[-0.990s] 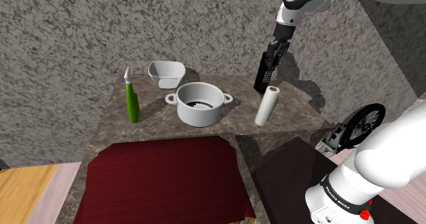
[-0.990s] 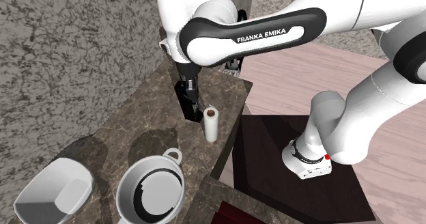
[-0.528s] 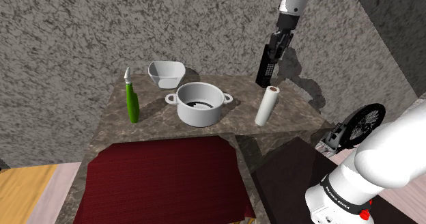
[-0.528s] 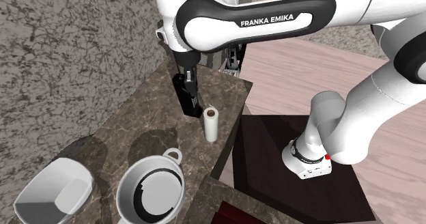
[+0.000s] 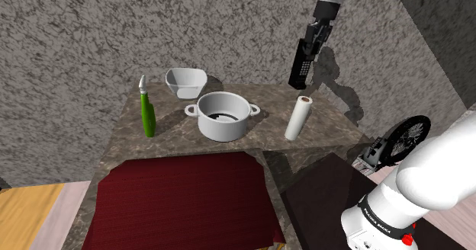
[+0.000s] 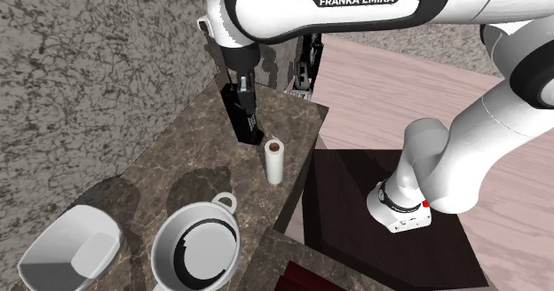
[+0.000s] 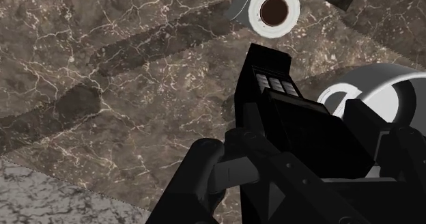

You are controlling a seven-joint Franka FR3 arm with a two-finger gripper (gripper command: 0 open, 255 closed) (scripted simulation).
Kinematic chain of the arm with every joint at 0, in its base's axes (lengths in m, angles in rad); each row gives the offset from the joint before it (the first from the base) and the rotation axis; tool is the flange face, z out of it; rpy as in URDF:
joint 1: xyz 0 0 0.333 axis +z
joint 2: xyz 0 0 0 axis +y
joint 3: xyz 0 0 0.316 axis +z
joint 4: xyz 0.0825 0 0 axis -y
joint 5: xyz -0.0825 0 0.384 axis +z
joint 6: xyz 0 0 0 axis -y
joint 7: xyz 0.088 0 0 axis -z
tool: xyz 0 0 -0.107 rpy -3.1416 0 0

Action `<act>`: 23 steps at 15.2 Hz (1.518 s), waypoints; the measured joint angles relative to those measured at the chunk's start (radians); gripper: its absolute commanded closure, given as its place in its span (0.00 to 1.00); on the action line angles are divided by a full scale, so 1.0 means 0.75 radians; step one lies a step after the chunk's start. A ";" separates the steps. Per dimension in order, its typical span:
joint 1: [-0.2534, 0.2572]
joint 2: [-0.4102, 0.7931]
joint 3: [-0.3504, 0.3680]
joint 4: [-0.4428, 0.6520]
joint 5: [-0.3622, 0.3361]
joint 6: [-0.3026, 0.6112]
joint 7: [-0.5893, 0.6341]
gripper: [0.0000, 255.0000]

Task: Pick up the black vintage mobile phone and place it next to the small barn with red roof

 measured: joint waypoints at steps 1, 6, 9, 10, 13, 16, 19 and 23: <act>0.000 0.000 -0.001 0.019 0.000 -0.019 -0.001 1.00; 0.000 0.018 -0.002 0.130 0.002 -0.113 -0.002 1.00; 0.001 0.033 -0.001 0.199 0.006 -0.167 -0.001 1.00; 0.001 0.045 -0.002 0.233 0.007 -0.189 -0.002 1.00; 0.000 0.068 -0.005 0.311 0.011 -0.244 -0.005 1.00; 0.006 0.065 0.004 0.354 0.013 -0.291 0.010 1.00; 0.033 -0.035 0.047 0.261 0.010 -0.295 0.080 1.00; 0.068 -0.188 0.119 0.105 0.018 -0.288 0.189 1.00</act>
